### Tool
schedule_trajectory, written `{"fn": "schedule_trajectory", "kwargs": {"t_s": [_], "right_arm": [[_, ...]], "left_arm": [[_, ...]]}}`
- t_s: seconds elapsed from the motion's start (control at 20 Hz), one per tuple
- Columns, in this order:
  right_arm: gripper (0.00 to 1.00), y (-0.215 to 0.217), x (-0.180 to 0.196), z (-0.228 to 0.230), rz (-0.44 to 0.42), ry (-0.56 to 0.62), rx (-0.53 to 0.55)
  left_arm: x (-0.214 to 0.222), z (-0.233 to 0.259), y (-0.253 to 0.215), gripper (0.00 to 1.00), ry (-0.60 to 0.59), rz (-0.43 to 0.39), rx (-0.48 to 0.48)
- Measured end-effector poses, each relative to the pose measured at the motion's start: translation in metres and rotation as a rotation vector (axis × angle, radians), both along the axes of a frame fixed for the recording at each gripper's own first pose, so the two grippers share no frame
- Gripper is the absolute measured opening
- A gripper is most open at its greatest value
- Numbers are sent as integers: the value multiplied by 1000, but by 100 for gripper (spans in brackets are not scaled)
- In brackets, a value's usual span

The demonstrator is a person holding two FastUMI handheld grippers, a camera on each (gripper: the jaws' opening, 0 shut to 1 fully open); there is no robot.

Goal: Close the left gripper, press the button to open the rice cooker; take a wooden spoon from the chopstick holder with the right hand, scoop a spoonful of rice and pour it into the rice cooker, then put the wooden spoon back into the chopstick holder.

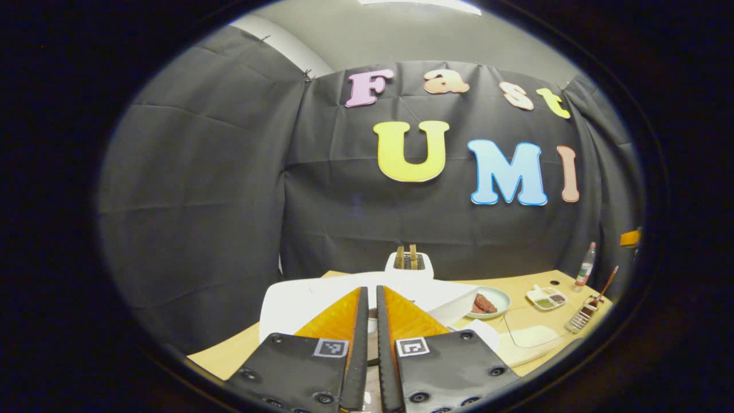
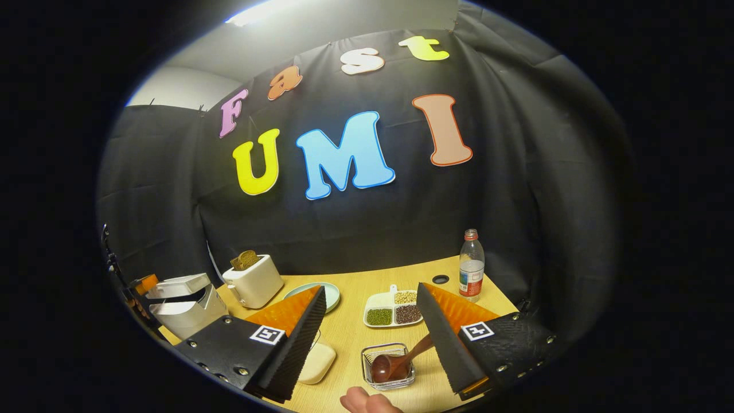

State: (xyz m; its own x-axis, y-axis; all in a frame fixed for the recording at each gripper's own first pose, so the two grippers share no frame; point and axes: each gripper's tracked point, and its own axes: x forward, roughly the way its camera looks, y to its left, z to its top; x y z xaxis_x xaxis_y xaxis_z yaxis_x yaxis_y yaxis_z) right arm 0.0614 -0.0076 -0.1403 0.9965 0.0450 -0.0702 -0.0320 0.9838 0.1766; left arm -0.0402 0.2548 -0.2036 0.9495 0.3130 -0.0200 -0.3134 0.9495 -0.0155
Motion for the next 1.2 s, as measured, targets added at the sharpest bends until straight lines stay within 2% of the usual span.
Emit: {"fn": "schedule_trajectory", "kwargs": {"t_s": [0.05, 0.15, 0.2, 0.25, 0.3, 0.35, 0.4, 0.45, 0.5, 0.6, 0.7, 0.75, 0.9, 0.95, 1.0, 1.05, 1.15, 1.2], "right_arm": [[96, 1, 0, 0, 2, 2, 2], [96, 1, -1, -1, 1, 6, 2], [96, 1, -2, -1, 1, 6, -2], [96, 0, -2, -1, -1, 5, -6], [96, 0, -3, -2, -3, 7, -8], [96, 0, -2, -2, -3, 10, -7], [96, 0, -3, -2, -2, 14, -4], [96, 2, -2, -3, 0, 16, -2], [96, 3, -3, -4, 3, 18, 0], [96, 7, -2, -5, 13, 22, 2], [96, 12, -1, -7, 22, 29, -3], [96, 13, -1, -8, 24, 33, -8], [96, 16, -2, -9, 28, 37, -12], [96, 16, -2, -9, 28, 39, -10], [96, 17, -3, -11, 30, 39, -7], [96, 18, -3, -11, 32, 41, -7], [96, 20, -2, -13, 37, 42, -3], [96, 21, -2, -13, 41, 42, 0]], "left_arm": [[-1, -4, -5, 31, -7, -8, 5], [1, -14, -10, 43, -9, -12, 47], [3, -17, -11, 41, -6, -6, 80], [2, -20, -14, 53, -7, 1, 108], [0, -21, -14, 50, -8, 10, 116], [1, -24, -14, 58, -6, 11, 102], [0, -26, -14, 47, -2, 4, 74], [0, -29, -14, 59, -1, -6, 50], [0, -32, -13, 53, -3, -14, 28], [-2, -38, -12, 57, -1, -23, 12], [-2, -44, -11, 53, 9, -17, 23], [-2, -44, -11, 58, 9, -10, 33], [-3, -43, -9, 47, 12, 8, 44], [-2, -45, -6, 47, 20, 21, 38], [-4, -45, -4, 60, 22, 24, 34], [-3, -45, -5, 49, 26, 21, 31], [-3, -47, -3, 39, 46, 11, 14], [-3, -48, -3, 39, 58, 7, 4]]}}
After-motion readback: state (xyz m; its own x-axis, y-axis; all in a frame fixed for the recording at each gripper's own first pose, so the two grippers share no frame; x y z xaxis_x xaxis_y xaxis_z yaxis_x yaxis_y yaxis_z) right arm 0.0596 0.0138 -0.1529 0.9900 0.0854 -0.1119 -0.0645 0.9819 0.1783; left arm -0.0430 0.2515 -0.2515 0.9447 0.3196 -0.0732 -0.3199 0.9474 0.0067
